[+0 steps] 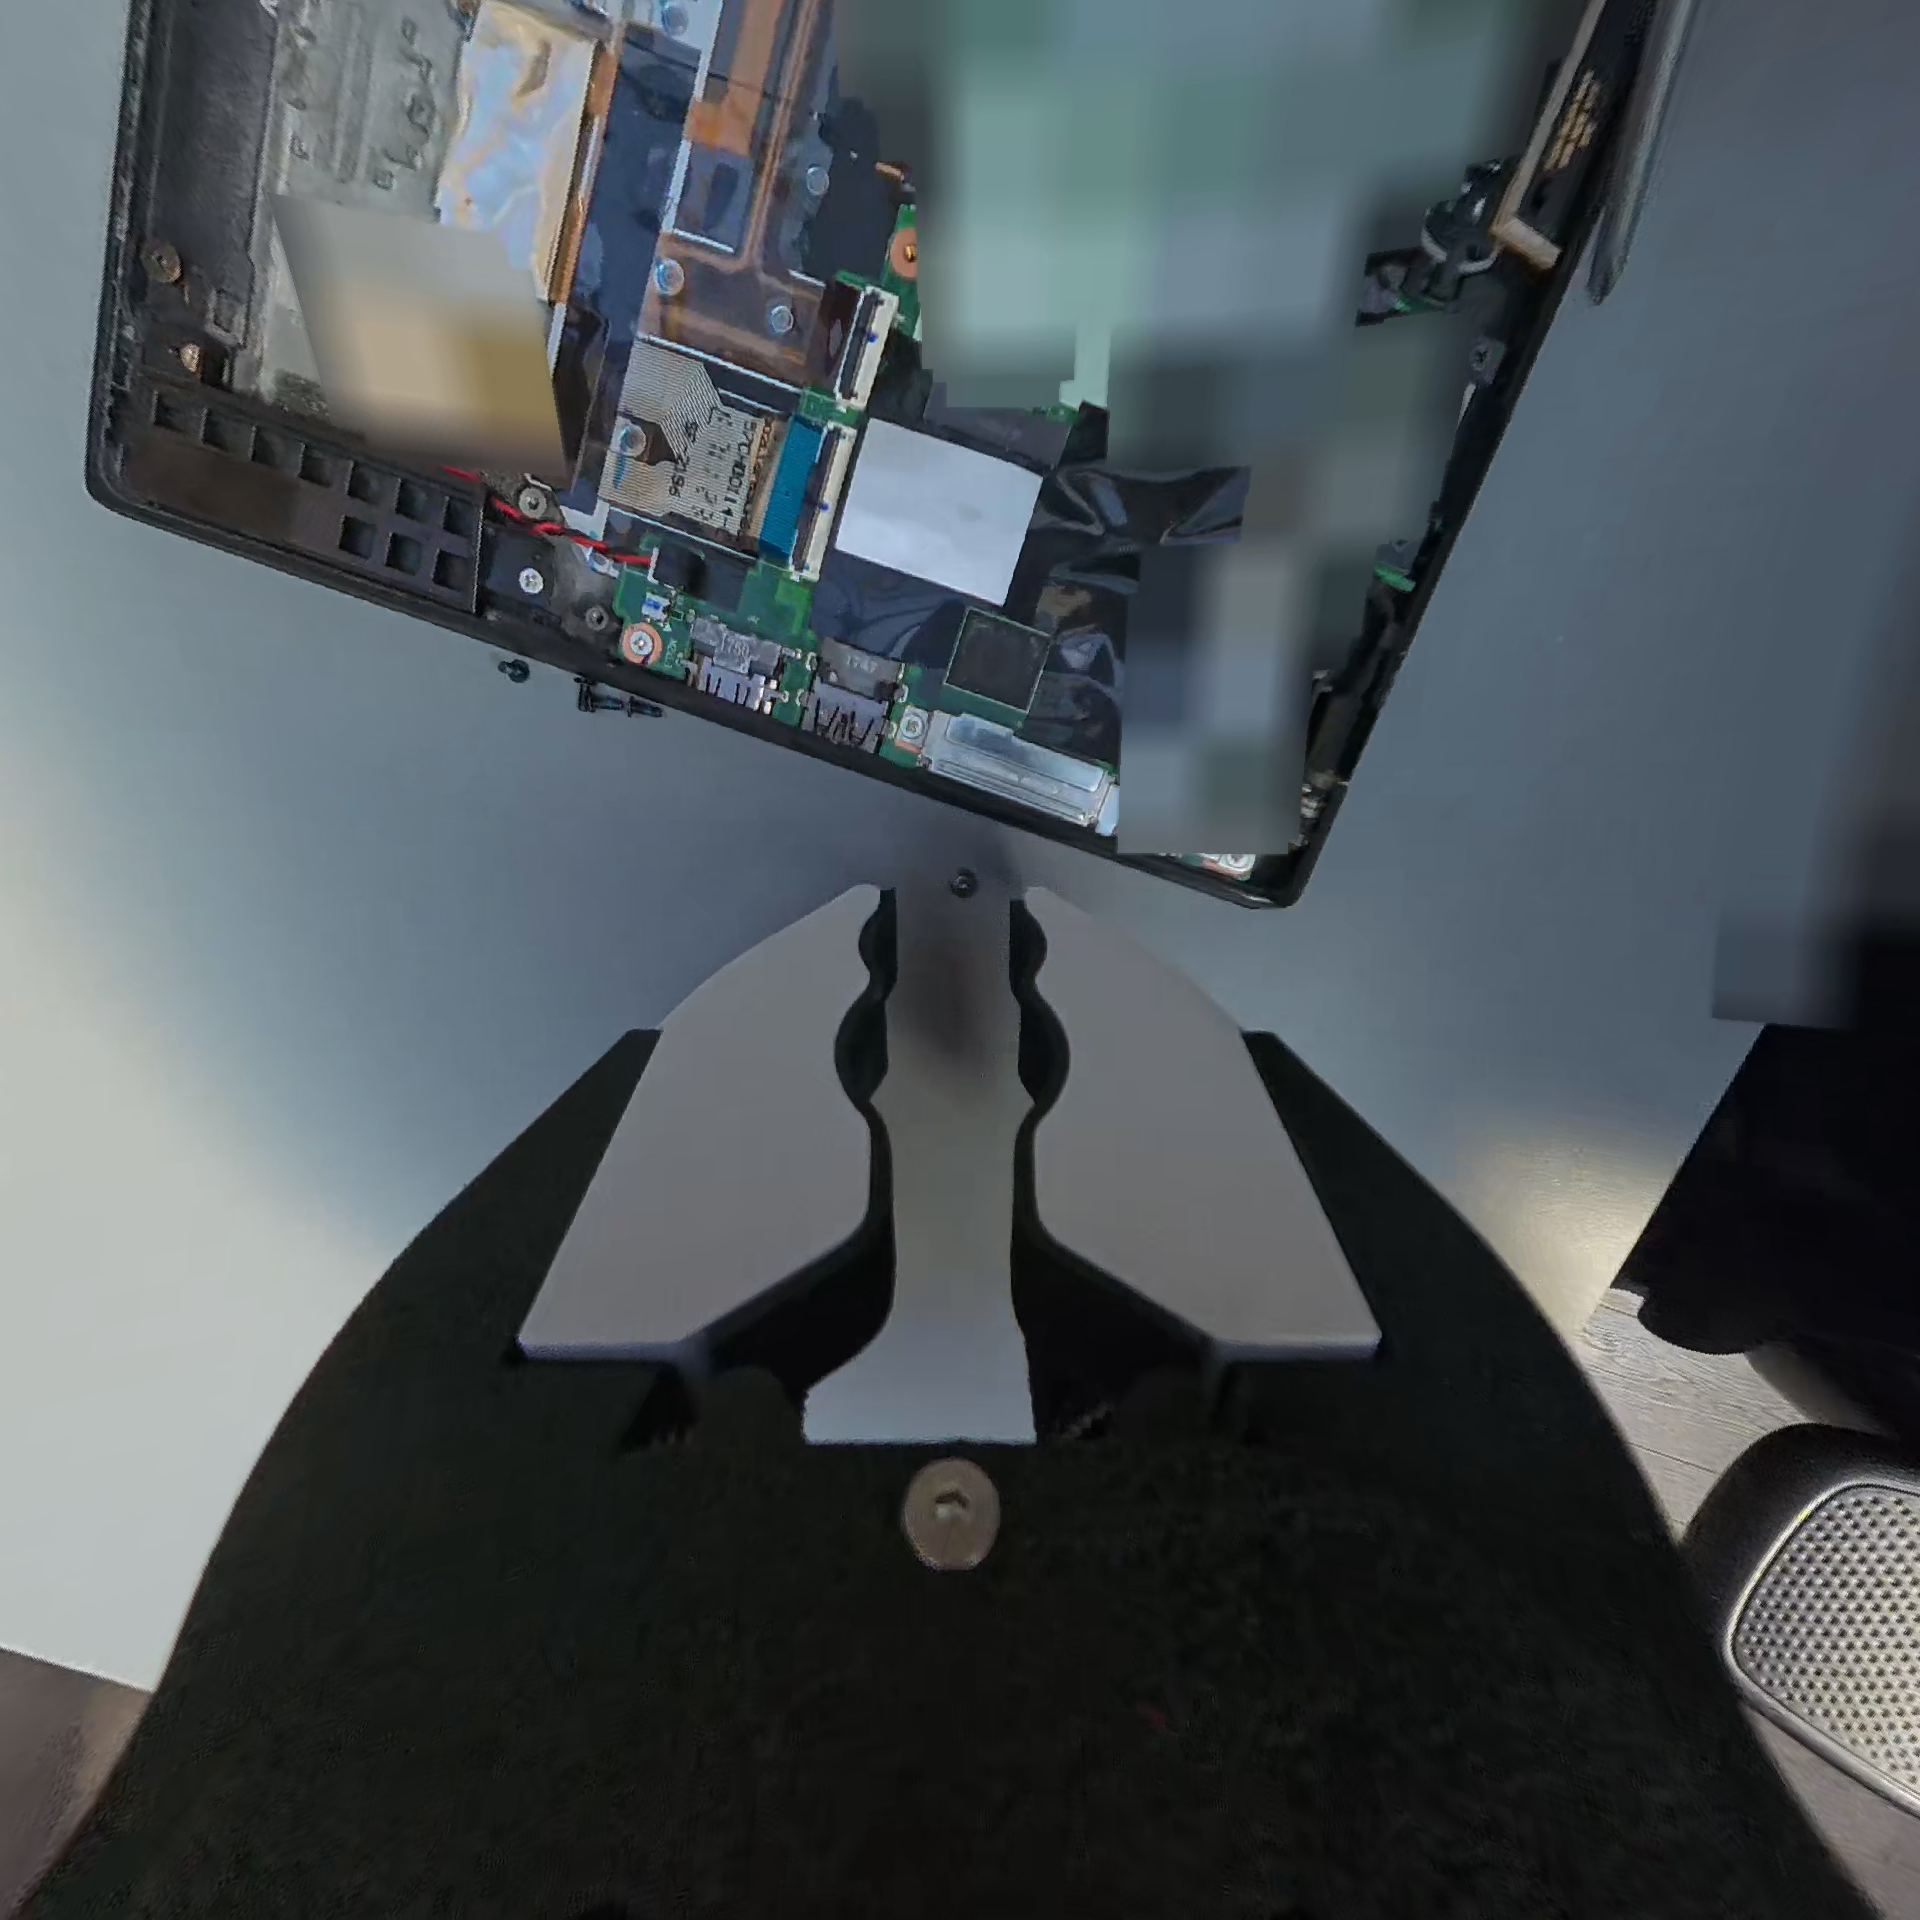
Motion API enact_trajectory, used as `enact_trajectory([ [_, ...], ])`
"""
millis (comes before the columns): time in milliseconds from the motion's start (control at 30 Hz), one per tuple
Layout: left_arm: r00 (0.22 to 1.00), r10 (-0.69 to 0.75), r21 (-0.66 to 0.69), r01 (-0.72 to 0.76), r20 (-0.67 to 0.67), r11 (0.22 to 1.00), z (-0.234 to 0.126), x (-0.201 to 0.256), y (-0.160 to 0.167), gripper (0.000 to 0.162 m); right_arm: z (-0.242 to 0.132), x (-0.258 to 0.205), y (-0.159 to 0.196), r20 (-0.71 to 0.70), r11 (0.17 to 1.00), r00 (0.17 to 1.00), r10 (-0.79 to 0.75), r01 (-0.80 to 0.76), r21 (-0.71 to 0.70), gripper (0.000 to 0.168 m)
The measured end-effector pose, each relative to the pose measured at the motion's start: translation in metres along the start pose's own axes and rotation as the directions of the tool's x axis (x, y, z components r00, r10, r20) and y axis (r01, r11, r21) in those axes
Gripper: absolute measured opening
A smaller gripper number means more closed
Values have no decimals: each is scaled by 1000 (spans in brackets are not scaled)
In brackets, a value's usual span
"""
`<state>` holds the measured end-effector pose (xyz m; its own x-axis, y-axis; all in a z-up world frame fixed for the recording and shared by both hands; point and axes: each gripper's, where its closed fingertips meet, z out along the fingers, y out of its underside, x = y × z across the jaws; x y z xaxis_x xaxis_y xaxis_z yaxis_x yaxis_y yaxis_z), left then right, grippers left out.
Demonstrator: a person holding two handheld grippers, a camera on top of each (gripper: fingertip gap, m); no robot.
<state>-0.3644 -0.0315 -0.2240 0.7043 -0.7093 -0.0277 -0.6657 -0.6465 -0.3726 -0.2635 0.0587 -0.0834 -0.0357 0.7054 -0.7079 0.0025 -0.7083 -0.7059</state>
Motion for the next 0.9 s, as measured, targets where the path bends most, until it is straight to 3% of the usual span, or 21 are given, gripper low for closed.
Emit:
enact_trajectory([
  [200, 999, 24, -40, -25, -34, 999, 6, 2, 0, 26, -5, 6, -2, 4, 1000, 1000, 8, -8, 1, 17],
  [500, 998, 42, -85, -46, -49, 995, 8, -2, 1, 12, -7, 11, -2, 12, 1000, 1000, 22, -22, 7, 17],
  [900, 995, 93, -110, -97, -37, 989, 8, -3, 1, 7, -8, 14, -2, 13, 1000, 1000, 28, -28, 4, 17],
])
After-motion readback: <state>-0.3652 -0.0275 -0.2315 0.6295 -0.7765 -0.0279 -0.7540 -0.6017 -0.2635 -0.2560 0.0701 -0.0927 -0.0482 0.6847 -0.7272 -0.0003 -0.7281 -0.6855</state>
